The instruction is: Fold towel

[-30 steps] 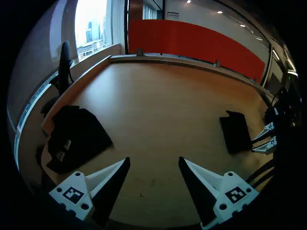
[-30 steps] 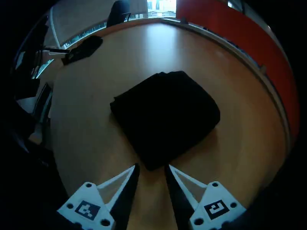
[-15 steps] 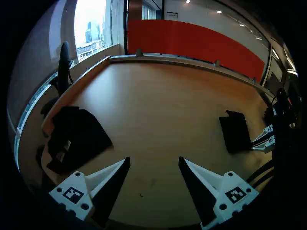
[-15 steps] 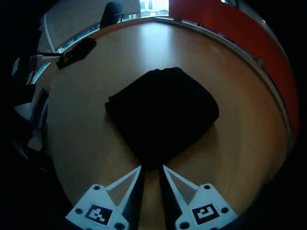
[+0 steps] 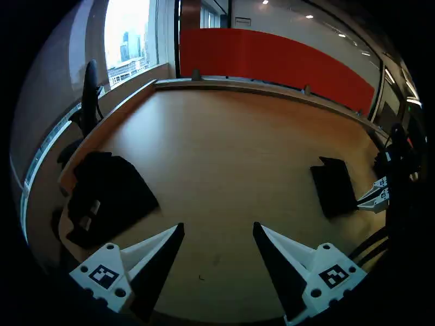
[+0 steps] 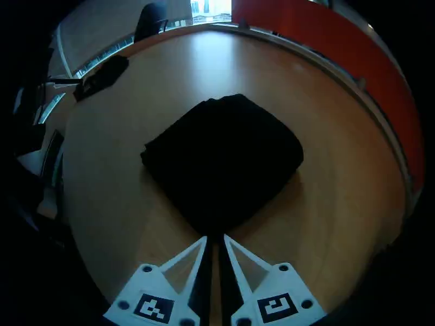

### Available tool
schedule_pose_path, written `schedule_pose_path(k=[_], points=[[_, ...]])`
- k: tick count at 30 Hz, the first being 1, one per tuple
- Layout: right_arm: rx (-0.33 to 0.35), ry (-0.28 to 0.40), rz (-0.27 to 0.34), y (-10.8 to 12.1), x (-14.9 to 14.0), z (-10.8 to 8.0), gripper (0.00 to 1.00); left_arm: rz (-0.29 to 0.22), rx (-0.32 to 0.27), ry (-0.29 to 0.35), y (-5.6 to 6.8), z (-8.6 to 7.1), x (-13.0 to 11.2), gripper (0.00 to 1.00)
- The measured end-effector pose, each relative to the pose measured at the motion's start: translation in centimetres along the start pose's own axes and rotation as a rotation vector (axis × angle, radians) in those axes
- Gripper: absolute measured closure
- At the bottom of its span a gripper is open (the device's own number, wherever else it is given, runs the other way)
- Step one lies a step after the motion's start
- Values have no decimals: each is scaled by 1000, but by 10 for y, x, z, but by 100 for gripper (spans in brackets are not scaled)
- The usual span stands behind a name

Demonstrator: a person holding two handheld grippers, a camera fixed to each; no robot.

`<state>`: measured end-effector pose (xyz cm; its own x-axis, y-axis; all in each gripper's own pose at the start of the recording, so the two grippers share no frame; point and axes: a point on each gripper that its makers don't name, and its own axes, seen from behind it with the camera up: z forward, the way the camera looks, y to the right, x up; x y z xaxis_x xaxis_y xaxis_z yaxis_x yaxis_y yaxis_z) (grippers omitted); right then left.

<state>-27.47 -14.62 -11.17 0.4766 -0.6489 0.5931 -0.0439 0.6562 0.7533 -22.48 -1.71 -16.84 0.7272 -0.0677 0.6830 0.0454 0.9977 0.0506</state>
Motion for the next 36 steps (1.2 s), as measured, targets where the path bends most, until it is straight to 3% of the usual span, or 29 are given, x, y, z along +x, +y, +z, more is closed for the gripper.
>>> schedule_pose_path(k=[9, 24, 36], points=[[-19, 52, -27, 6, 27, -17, 94, -2, -6, 5, 0, 0, 0, 6], [-52, 244, -91, 22, 134, -67, 94, 20, -32, 48, 5, 4, 25, 6], [-96, 368, -130, 42, 207, -113, 94, 35, -60, 76, 17, 6, 42, 6]])
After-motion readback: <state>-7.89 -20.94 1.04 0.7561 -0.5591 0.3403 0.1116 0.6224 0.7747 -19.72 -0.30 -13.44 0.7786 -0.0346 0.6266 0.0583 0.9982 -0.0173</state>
